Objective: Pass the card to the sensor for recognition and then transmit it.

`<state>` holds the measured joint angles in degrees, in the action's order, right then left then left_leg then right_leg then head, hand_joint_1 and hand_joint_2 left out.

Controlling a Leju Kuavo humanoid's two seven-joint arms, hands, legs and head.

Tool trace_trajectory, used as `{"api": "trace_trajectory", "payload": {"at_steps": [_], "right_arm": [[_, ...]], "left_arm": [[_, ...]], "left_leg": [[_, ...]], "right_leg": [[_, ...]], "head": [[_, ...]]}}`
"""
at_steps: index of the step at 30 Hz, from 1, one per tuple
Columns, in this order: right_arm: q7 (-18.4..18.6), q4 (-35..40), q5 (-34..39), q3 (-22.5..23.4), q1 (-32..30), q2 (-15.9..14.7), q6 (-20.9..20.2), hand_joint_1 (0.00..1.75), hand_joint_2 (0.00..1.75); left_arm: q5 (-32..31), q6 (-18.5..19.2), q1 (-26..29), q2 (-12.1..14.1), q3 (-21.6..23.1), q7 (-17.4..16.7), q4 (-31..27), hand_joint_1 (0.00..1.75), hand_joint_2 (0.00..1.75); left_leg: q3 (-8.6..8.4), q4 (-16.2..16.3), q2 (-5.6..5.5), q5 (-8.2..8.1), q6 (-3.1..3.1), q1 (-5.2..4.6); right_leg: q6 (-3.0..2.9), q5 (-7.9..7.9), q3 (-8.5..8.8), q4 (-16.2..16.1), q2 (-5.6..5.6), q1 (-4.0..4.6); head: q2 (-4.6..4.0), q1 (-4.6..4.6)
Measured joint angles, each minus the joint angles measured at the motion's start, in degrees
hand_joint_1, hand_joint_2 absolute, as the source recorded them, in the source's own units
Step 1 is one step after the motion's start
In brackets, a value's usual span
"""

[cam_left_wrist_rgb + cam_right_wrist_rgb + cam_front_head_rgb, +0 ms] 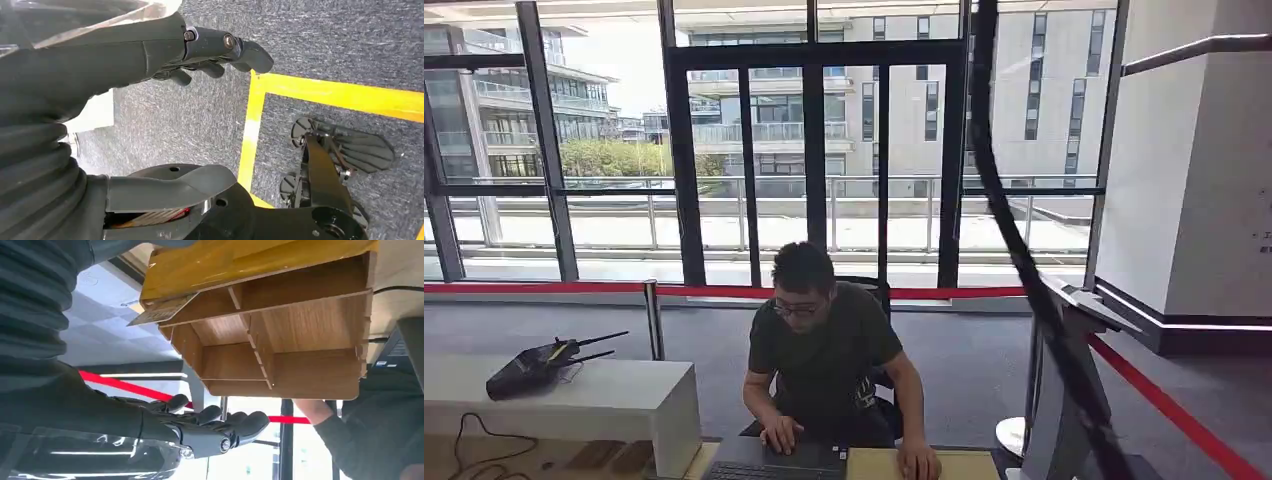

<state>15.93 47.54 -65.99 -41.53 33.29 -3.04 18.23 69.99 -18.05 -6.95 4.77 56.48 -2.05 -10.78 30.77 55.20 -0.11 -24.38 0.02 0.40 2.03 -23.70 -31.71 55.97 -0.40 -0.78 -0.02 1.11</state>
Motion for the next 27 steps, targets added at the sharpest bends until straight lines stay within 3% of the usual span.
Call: {"api": "trace_trajectory", "payload": {"at_steps": [14, 15, 16, 17, 27], "right_arm": [[0.6, 0.3, -0.2, 0.0, 0.0, -0.9, 0.0, 0.00, 1.75], [0.6, 0.3, -0.2, 0.0, 0.0, -1.0, 0.0, 0.00, 0.00], [0.6, 0.3, -0.2, 0.0, 0.0, -1.0, 0.0, 0.00, 0.00], [0.6, 0.4, -0.2, 0.0, 0.0, -1.0, 0.0, 0.00, 1.75], [1.4, 0.3, 0.4, 0.1, -0.2, -2.1, 0.8, 0.00, 1.75]], "left_arm": [[-0.6, 0.5, 0.0, 0.5, 0.0, -0.1, 0.0, 0.00, 1.75], [-0.6, 0.5, 0.0, 0.5, 0.0, -0.1, 0.0, 0.00, 1.75], [-0.6, 0.5, 0.0, 0.5, 0.0, -0.1, 0.0, 0.00, 1.75], [-0.6, 0.5, 0.0, 0.5, 0.0, -0.1, 0.0, 0.00, 1.75], [-1.8, 1.7, 0.0, 0.8, 0.1, -0.1, 0.0, 0.00, 1.75]], "left_leg": [[0.00, 0.0, 0.00, 0.00, 0.00, 0.00], [0.00, 0.0, 0.00, 0.00, 0.00, 0.00], [0.00, 0.0, 0.00, 0.00, 0.00, 0.00], [0.00, 0.0, 0.00, 0.00, 0.00, 0.00], [0.00, 0.0, 0.00, 0.00, 0.00, 0.00]], "right_leg": [[0.00, 0.00, 0.00, 0.0, 0.00, 0.00], [0.00, 0.00, 0.00, 0.0, 0.00, 0.00], [0.00, 0.00, 0.00, 0.0, 0.00, 0.00], [0.00, 0.00, 0.00, 0.0, 0.00, 0.00], [0.00, 0.00, -0.01, 0.0, 0.00, 0.00]], "head": [[0.00, 0.02], [0.00, 0.02], [0.00, 0.02], [0.00, 0.02], [0.00, 0.02]]}}
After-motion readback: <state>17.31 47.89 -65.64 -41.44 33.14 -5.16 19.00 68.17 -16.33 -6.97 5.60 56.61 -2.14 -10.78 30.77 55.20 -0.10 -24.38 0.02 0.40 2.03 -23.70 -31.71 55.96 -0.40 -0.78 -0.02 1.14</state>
